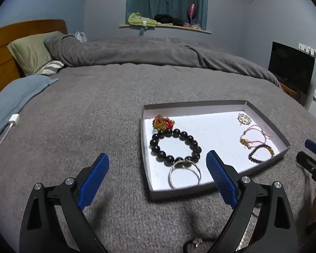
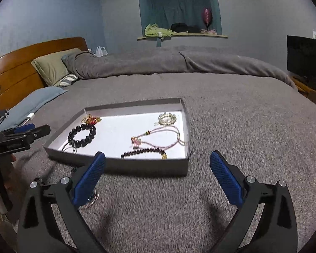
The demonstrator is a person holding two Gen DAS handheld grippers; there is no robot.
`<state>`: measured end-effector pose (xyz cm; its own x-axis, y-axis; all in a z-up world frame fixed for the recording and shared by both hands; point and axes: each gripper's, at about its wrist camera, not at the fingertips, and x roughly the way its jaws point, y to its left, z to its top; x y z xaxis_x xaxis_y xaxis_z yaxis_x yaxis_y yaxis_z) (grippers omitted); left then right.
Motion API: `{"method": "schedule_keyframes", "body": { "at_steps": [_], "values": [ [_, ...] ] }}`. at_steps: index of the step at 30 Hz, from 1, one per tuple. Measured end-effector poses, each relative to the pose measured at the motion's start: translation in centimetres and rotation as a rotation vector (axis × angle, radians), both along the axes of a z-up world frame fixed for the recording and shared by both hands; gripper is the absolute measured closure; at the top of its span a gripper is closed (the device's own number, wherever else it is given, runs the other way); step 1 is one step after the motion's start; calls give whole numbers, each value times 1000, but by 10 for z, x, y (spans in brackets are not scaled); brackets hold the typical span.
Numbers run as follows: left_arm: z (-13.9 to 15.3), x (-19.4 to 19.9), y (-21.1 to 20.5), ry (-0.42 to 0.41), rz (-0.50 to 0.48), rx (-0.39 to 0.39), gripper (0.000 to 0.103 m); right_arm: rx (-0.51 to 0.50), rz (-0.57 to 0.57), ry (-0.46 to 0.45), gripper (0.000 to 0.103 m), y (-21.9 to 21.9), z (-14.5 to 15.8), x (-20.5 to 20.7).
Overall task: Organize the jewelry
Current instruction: 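Move both tools back over the remaining loose jewelry, then grasp black hair tie with left tool while right tool grasps silver bangle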
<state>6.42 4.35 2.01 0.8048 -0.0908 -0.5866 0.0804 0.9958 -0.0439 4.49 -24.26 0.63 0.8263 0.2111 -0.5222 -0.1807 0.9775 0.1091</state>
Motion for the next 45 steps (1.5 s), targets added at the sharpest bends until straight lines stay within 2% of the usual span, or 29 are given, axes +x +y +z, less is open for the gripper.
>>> {"method": "schedule_keyframes", "body": {
  "at_steps": [8, 15, 23, 29, 33, 35, 37, 39, 45],
  "values": [
    [-10, -24, -3, 30, -39, 22, 10, 12, 73, 28, 5, 10, -6, -17],
    [-28, -51, 4, 92, -88, 29, 10, -70, 212, 57, 5, 43, -16, -29],
    [-38, -68, 11, 136, -128, -18, 10, -153, 297, 83, 6, 67, -28, -33],
    [-37, -73, 5, 137, -177, -34, 10, -221, 322, 88, 15, 83, -37, -34],
    [-38, -74, 0, 143, -192, -24, 13, -232, 340, 98, 26, 88, -40, -35],
    [-37, -74, 0, 146, -200, -32, 18, -229, 345, 106, 29, 89, -41, -34],
    [-36, -75, -2, 156, -225, -45, 36, -218, 346, 110, 30, 89, -41, -34],
    [-38, -77, -6, 168, -248, -29, 44, -209, 347, 116, 31, 89, -42, -33],
    [-44, -74, -13, 194, -252, 13, 61, -198, 348, 133, 34, 92, -43, -29]
  ]
}}
